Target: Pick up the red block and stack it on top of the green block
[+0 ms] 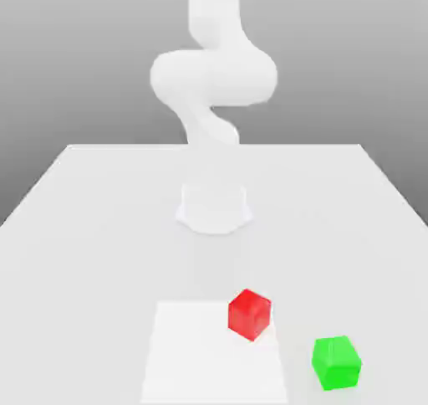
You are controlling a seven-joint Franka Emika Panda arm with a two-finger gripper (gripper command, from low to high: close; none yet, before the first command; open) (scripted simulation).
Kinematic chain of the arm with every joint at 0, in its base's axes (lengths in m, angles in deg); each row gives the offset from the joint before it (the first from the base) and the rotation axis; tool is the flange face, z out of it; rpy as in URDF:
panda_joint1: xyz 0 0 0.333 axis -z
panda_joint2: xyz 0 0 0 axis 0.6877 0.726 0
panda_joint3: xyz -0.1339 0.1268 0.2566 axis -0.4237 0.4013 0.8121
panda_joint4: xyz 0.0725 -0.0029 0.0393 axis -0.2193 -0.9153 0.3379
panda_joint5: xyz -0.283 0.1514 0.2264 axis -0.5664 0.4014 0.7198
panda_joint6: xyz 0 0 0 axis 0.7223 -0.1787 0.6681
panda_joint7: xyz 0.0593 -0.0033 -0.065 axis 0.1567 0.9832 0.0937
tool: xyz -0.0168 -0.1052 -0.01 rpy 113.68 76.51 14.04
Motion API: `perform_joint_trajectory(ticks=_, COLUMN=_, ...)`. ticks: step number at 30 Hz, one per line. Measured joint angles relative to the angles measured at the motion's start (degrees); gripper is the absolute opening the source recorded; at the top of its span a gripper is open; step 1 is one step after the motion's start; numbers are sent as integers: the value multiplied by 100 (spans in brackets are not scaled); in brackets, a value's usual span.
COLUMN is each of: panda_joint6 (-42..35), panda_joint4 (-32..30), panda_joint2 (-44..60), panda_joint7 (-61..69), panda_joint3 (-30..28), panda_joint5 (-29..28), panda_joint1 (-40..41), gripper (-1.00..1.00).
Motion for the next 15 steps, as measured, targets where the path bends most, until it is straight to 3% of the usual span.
perform_joint_trajectory(ticks=8, panda_joint6=1030, panda_joint4=-1146, panda_joint2=1591, panda_joint7=-1826, panda_joint3=935, panda_joint5=-188, panda_joint1=578, gripper=0)
perform_joint_trajectory(ticks=15, panda_joint6=2028, panda_joint4=-2222, panda_joint2=3132, panda_joint7=-3427, panda_joint3=1411, panda_joint5=-136, panda_joint1=798, gripper=0)
